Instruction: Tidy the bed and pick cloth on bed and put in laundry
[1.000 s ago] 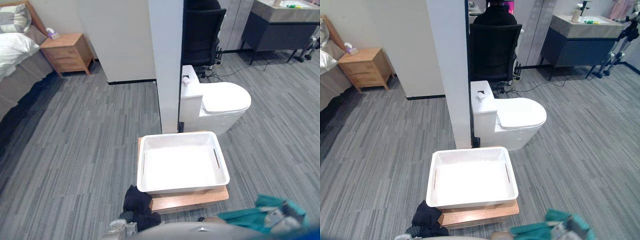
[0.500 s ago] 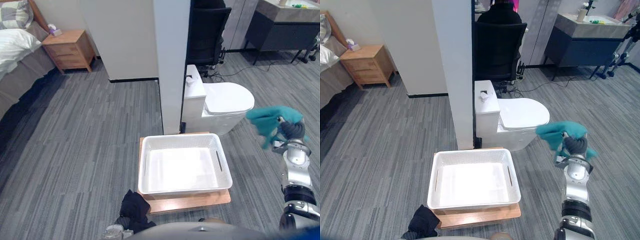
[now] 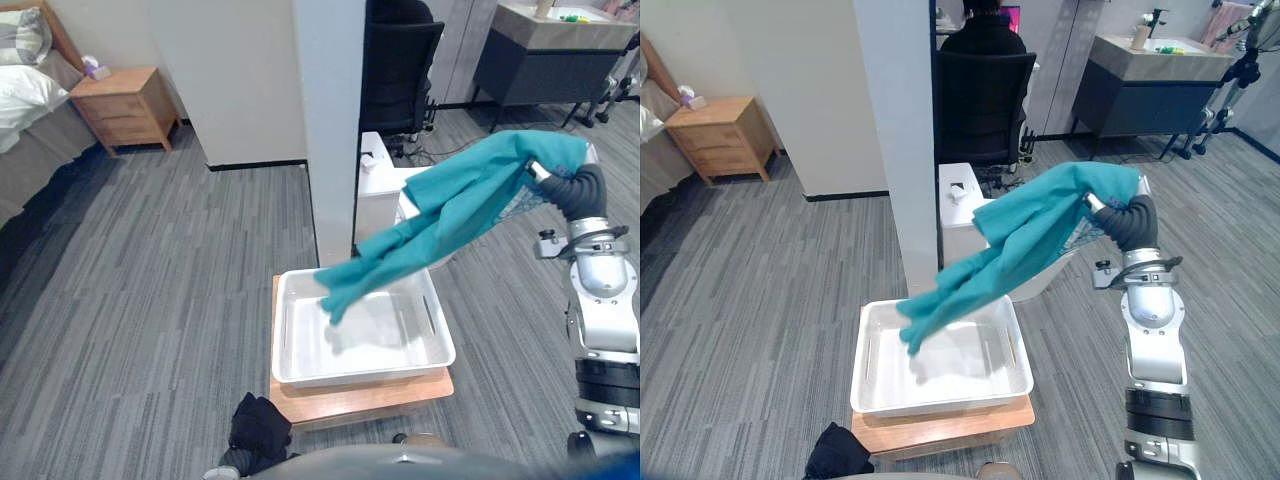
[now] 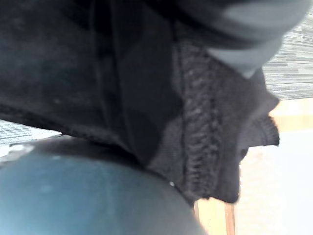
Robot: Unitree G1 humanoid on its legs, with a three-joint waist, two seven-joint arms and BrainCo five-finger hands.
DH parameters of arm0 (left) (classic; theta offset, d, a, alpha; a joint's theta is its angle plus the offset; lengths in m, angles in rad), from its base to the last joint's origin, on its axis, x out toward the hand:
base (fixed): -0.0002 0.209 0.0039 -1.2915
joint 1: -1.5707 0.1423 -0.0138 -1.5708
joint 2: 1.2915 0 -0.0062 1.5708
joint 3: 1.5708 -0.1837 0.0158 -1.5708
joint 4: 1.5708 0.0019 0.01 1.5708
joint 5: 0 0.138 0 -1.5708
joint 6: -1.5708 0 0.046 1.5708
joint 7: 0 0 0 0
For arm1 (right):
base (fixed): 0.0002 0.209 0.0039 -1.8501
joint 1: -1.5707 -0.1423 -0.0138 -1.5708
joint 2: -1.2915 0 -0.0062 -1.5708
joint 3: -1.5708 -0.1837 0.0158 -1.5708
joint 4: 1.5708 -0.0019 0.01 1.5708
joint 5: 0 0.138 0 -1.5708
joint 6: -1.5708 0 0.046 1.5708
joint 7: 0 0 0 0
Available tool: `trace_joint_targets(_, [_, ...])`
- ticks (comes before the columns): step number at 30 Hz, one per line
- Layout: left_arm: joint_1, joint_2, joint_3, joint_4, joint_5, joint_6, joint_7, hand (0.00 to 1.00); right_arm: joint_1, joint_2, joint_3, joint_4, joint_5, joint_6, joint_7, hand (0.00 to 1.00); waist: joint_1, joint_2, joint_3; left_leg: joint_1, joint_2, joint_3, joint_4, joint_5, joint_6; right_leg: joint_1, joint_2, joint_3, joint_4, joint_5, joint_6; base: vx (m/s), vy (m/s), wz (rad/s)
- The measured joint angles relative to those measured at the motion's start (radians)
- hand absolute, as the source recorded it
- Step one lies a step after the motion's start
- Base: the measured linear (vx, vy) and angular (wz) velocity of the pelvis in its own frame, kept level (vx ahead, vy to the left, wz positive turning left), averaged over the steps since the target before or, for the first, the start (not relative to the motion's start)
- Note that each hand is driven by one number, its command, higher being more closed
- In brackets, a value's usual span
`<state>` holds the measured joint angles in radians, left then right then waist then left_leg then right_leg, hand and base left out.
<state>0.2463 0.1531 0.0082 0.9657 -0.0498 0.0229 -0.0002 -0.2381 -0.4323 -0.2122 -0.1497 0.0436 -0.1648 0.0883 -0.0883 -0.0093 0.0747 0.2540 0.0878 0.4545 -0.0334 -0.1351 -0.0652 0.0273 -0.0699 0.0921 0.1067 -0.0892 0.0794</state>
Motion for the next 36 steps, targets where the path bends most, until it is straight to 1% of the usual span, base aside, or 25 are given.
trace_joint_targets(2, [0.011, 0.005, 0.002, 0.002, 0.0, -0.012, 0.0, 1.0, -0.029, 0.0, 0.036, -0.032, 0.03, 0.0, 0.041, 1.0, -0.003, -0.007, -0.009, -0.006, 0.0, 0.0, 0.002, 0.0, 0.0, -0.003, 0.001, 0.002, -0.008, 0.007, 0.0, 0.01, -0.001, -0.02])
trace_joint_targets(3, [0.01, 0.006, 0.003, 0.004, 0.0, -0.012, -0.001, 1.0, -0.046, -0.001, 0.046, -0.033, 0.031, 0.0, 0.052, 1.0, -0.004, -0.009, -0.01, -0.008, 0.0, 0.0, 0.002, 0.0, 0.0, -0.003, 0.001, 0.002, -0.012, 0.011, -0.001, 0.02, 0.001, -0.04])
trace_joint_targets(5, [0.009, 0.009, 0.004, 0.004, 0.0, -0.014, -0.006, 1.0, -0.11, -0.001, 0.078, -0.044, 0.035, 0.005, 0.098, 1.0, -0.002, -0.012, -0.012, -0.012, 0.0, -0.001, 0.006, -0.001, 0.002, 0.003, 0.0, 0.005, -0.032, 0.025, -0.002, 0.0, 0.002, -0.02])
trace_joint_targets(7, [0.009, 0.009, 0.004, 0.004, 0.0, -0.019, -0.015, 1.0, -0.123, -0.004, 0.1, -0.077, 0.063, 0.012, 0.122, 1.0, -0.001, -0.013, -0.012, -0.01, 0.001, -0.006, 0.01, -0.003, 0.005, 0.012, -0.002, 0.005, -0.039, 0.026, -0.001, 0.0, 0.003, 0.07])
trace_joint_targets(9, [0.009, 0.009, 0.004, 0.006, 0.0, -0.026, -0.024, 1.0, -0.124, -0.006, 0.128, -0.094, 0.069, 0.024, 0.142, 1.0, 0.0, -0.016, -0.014, -0.011, 0.001, -0.017, 0.014, -0.004, 0.008, 0.017, -0.003, 0.005, -0.039, 0.026, -0.002, 0.01, 0.003, 0.11])
trace_joint_targets(11, [0.008, 0.01, 0.004, 0.007, 0.0, -0.031, -0.027, 1.0, -0.132, -0.009, 0.158, -0.094, 0.069, 0.043, 0.15, 1.0, 0.001, -0.016, -0.014, -0.014, 0.001, -0.024, 0.015, -0.005, 0.008, 0.018, -0.004, 0.005, -0.039, 0.026, -0.002, -0.01, -0.006, 0.08])
trace_joint_targets(12, [0.008, 0.009, 0.004, 0.008, -0.001, -0.034, -0.03, 1.0, -0.143, -0.009, 0.183, -0.09, 0.069, 0.062, 0.153, 1.0, 0.003, -0.016, -0.014, -0.014, 0.001, -0.025, 0.016, -0.005, 0.008, 0.019, -0.004, 0.005, -0.04, 0.026, -0.002, 0.0, 0.0, 0.0])
trace_joint_targets(15, [0.006, 0.01, 0.004, 0.008, 0.0, -0.033, -0.037, 1.0, -0.153, -0.009, 0.214, -0.087, 0.069, 0.089, 0.153, 1.0, 0.009, -0.015, -0.015, -0.018, 0.001, -0.026, 0.017, -0.004, 0.008, 0.018, -0.004, 0.005, -0.043, 0.026, -0.002, 0.0, 0.0, 0.0])
trace_joint_targets(16, [0.006, 0.01, 0.004, 0.008, -0.001, -0.032, -0.037, 1.0, -0.153, -0.009, 0.23, -0.08, 0.069, 0.103, 0.153, 1.0, 0.018, -0.011, -0.017, -0.02, 0.001, -0.027, 0.018, -0.004, 0.008, 0.019, -0.003, 0.005, -0.047, 0.029, -0.003, 0.0, 0.0, 0.0])
trace_joint_targets(17, [0.004, 0.009, 0.004, 0.008, -0.001, -0.027, -0.038, 1.0, -0.153, -0.008, 0.244, -0.061, 0.069, 0.114, 0.152, 1.0, 0.02, -0.009, -0.019, -0.023, 0.001, -0.027, 0.018, -0.004, 0.008, 0.019, -0.003, 0.005, -0.054, 0.032, -0.003, 0.0, 0.0, 0.0])
trace_joint_targets(18, [0.004, 0.009, 0.004, 0.008, -0.001, -0.027, -0.038, 1.0, -0.153, -0.009, 0.252, -0.051, 0.069, 0.121, 0.151, 1.0, 0.021, -0.007, -0.021, -0.024, 0.001, -0.027, 0.019, -0.004, 0.008, 0.019, -0.003, 0.005, -0.057, 0.035, -0.003, 0.0, 0.0, 0.0])
trace_joint_targets(20, [0.004, 0.009, 0.004, 0.009, -0.001, -0.026, -0.038, 1.0, -0.153, -0.005, 0.282, -0.014, 0.068, 0.158, 0.145, 1.0, 0.022, -0.002, -0.023, -0.028, 0.002, -0.027, 0.019, -0.004, 0.009, 0.02, -0.003, 0.004, -0.067, 0.042, -0.005, 0.0, 0.0, 0.0])
trace_joint_targets(23, [0.004, 0.009, 0.003, 0.009, 0.0, -0.02, -0.038, 1.0, -0.152, 0.009, 0.318, 0.026, 0.068, 0.188, 0.143, 1.0, 0.024, 0.002, -0.024, -0.027, 0.002, -0.029, 0.018, -0.003, 0.008, 0.025, -0.003, 0.0, -0.074, 0.045, -0.005, 0.0, 0.0, 0.0])
trace_joint_targets(25, [0.003, 0.011, 0.002, 0.009, -0.001, -0.012, -0.037, 1.0, -0.145, 0.029, 0.329, 0.059, 0.068, 0.192, 0.143, 1.0, 0.026, 0.002, -0.024, -0.026, 0.001, -0.03, 0.018, -0.003, 0.008, 0.026, -0.001, -0.001, -0.074, 0.045, -0.005, 0.0, 0.0, 0.0])
trace_joint_targets(29, [-0.007, 0.011, 0.0, 0.013, -0.001, -0.005, -0.037, 1.0, -0.11, 0.038, 0.372, 0.104, 0.073, 0.195, 0.146, 1.0, 0.033, 0.006, -0.022, -0.027, 0.002, -0.036, 0.017, -0.003, 0.008, 0.029, -0.002, -0.019, -0.075, 0.045, -0.005, 0.01, -0.004, 0.04])
trace_joint_targets(32, [-0.021, 0.012, -0.007, 0.035, -0.004, 0.001, -0.037, 1.0, -0.097, 0.044, 0.419, 0.133, 0.073, 0.193, 0.162, 1.0, 0.031, 0.007, -0.021, -0.026, 0.003, -0.045, 0.016, -0.002, 0.006, 0.034, -0.002, -0.028, -0.078, 0.045, -0.005, 0.01, -0.007, 0.09])
trace_joint_targets(33, [-0.029, 0.012, -0.008, 0.037, -0.005, 0.014, -0.037, 1.0, -0.095, 0.058, 0.441, 0.153, 0.072, 0.193, 0.173, 1.0, 0.032, 0.007, -0.021, -0.027, 0.003, -0.048, 0.015, 0.001, 0.005, 0.036, -0.002, -0.031, -0.081, 0.045, -0.005, 0.01, -0.014, 0.06])
trace_joint_targets(36, [-0.035, 0.012, -0.015, 0.036, -0.005, 0.027, -0.037, 1.0, -0.07, 0.108, 0.481, 0.194, 0.072, 0.192, 0.183, 1.0, 0.036, 0.007, -0.021, -0.026, 0.004, -0.058, -0.002, 0.014, 0.004, 0.037, -0.002, -0.047, -0.087, 0.046, -0.006, 0.01, -0.019, 0.11])
